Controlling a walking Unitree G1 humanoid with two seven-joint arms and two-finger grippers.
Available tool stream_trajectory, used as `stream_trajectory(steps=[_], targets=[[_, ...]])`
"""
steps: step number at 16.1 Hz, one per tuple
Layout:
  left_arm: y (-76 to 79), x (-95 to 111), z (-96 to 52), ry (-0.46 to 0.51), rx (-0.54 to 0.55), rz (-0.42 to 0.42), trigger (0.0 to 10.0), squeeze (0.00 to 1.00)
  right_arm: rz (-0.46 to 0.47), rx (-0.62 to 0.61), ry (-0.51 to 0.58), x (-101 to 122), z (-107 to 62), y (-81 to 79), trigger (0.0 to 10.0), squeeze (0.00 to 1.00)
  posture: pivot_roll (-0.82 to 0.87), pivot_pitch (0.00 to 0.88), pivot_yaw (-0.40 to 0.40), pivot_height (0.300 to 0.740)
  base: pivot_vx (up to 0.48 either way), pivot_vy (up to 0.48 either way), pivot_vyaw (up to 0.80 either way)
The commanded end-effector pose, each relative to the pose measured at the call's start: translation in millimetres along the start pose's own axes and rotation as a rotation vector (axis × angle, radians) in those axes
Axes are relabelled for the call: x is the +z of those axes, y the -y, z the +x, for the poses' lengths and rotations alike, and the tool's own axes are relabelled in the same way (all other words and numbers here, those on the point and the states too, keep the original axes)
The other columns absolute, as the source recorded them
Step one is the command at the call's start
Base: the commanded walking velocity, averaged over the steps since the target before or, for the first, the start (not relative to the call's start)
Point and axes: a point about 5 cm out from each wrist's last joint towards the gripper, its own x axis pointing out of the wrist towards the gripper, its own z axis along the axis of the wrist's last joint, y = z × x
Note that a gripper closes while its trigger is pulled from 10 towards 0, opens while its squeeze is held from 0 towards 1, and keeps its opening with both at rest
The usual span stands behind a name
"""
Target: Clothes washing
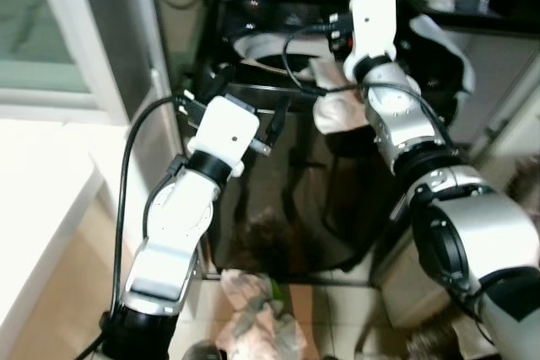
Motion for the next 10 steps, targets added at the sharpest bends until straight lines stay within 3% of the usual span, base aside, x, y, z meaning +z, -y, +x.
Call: stream_trajectory(steps=[1,2,3,6,9,10], targets=[[0.6,0.2,-1.3,-0.006,0.008,0.003,10.0,0.0,0.024,-0.007,-0.029,-13.1,-8.8,-1.4,10.0,0.0,0.08,0.0,-0.061,0.732,0.0,0.0,0.0],[0.4,0.0,-1.5,-0.007,0.011,0.0,10.0,0.0,0.034,-0.03,-0.044,-21.1,-15.3,-1.6,10.0,0.0,0.08,0.0,-0.064,0.732,0.0,0.0,0.0],[-0.2,-1.7,-2.6,-0.013,0.017,-0.002,10.0,0.0,0.035,-0.099,-0.036,-42.8,-45.7,-2.0,10.0,0.0,0.06,0.002,-0.061,0.732,0.0,0.0,0.0],[0.6,-2.5,-3.7,-0.016,0.014,-0.003,10.0,0.0,-0.013,-0.109,0.007,-52.2,-87.1,0.9,10.0,0.0,0.04,0.003,-0.058,0.732,0.0,0.0,0.0],[2.0,-3.7,-1.9,-0.017,0.006,-0.011,10.0,0.0,-0.053,-0.166,-0.164,-87.0,-117.8,9.1,10.0,0.0,0.04,0.001,-0.054,0.732,0.0,0.0,0.0],[2.5,-3.6,-0.8,-0.013,0.004,-0.013,10.0,0.0,-0.071,-0.178,-0.21,-96.8,-119.9,9.0,10.0,0.0,0.04,0.001,-0.054,0.732,0.0,0.0,0.0]])
